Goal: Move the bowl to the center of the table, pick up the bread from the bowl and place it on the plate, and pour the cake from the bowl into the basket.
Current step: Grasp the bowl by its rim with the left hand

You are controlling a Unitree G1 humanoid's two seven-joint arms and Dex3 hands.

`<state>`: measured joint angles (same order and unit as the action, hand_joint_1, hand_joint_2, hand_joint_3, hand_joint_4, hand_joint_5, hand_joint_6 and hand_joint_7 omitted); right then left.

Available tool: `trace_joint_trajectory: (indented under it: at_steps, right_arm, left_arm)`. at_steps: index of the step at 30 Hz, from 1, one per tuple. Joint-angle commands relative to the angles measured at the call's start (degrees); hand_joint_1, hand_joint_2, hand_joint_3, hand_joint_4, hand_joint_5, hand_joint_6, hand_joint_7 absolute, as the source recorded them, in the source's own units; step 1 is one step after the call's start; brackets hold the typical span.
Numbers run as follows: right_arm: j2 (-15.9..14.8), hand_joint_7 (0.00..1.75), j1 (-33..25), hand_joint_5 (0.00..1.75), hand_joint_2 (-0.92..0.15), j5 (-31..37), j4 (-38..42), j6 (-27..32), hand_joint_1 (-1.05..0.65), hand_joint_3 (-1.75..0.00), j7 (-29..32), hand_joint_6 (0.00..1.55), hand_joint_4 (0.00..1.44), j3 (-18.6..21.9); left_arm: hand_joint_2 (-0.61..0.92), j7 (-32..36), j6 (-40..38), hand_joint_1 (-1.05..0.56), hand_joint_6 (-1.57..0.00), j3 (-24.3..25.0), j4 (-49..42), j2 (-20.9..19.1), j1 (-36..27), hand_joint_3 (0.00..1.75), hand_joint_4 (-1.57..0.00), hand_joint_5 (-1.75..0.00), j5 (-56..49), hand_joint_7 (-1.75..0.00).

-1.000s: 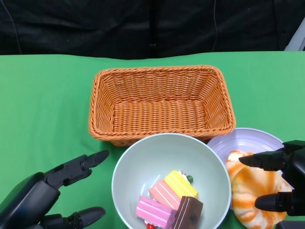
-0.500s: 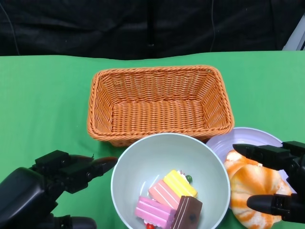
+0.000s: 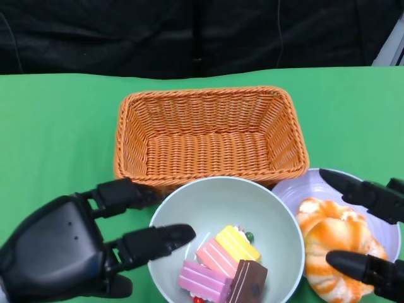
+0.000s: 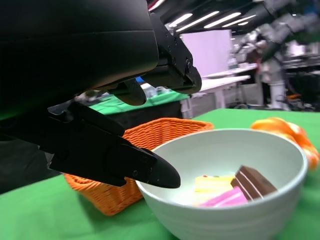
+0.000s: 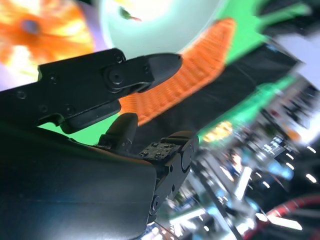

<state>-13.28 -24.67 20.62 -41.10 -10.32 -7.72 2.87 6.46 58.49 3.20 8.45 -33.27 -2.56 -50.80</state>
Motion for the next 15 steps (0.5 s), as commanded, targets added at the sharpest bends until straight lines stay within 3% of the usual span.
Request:
trace_joint_trajectory:
  at_steps: [1,3,4,5,6,8,12,15]
  right_arm:
    - [0.9,0.12,-0.4,1.23,-0.92,-3.7,2.2,-4.1,-0.31,-0.18,1.6,0.57,0.21,0.5]
    - [1.7,0.15,-0.2,1.26,-0.92,-5.1,2.9,-5.8,-0.31,-0.21,2.1,0.59,0.23,0.4]
    - [2.1,0.28,-0.1,1.3,-0.91,-5.7,3.2,-6.5,-0.33,-0.26,2.4,0.56,0.25,0.3]
    - [2.7,0.55,0.3,1.33,-0.9,-6.5,3.5,-7.2,-0.33,-0.29,2.7,0.45,0.26,0.1]
    - [3.3,0.92,0.6,1.38,-0.87,-7.2,3.9,-7.8,-0.32,-0.37,3.0,0.29,0.27,-0.2]
    - [4.0,1.2,1.2,1.43,-0.78,-8.0,4.6,-9.0,-0.32,-0.54,3.4,0.17,0.28,-0.4]
    - [5.1,1.37,1.8,1.52,-0.64,-10.2,5.6,-10.9,-0.31,-0.8,3.5,0.11,0.3,-1.0]
    - [5.7,1.41,2.0,1.55,-0.57,-11.0,5.9,-11.6,-0.3,-0.94,3.6,0.08,0.27,-1.4]
  left_arm:
    - [0.84,4.1,1.3,-0.5,-0.54,-2.1,-2.2,-0.4,2.1,0.02,-0.31,-0.66,-4.0,-0.07]
    - [0.86,5.7,1.4,-0.5,-0.56,-3.5,-3.0,-0.6,3.0,0.02,-0.32,-0.69,-5.7,-0.07]
    - [0.87,6.3,1.4,-0.5,-0.59,-4.2,-3.4,-0.8,3.5,0.02,-0.33,-0.71,-6.5,-0.08]
    - [0.88,7.0,1.5,-0.5,-0.6,-5.1,-3.8,-1.0,4.2,0.02,-0.33,-0.73,-7.6,-0.09]
    - [0.88,7.6,1.7,-0.5,-0.63,-6.1,-4.5,-1.3,5.0,0.01,-0.36,-0.76,-8.5,-0.1]
    - [0.86,8.8,1.9,-0.49,-0.67,-7.8,-5.7,-2.1,6.5,0.0,-0.39,-0.78,-10.2,-0.11]
    - [0.8,13.9,1.6,-0.52,-0.75,-12.6,-9.6,-4.0,10.6,0.0,-0.47,-0.81,-16.9,-0.14]
    - [0.85,19.4,0.6,-0.53,-0.73,-17.0,-12.9,-5.4,13.9,0.0,-0.37,-0.98,-22.2,-0.12]
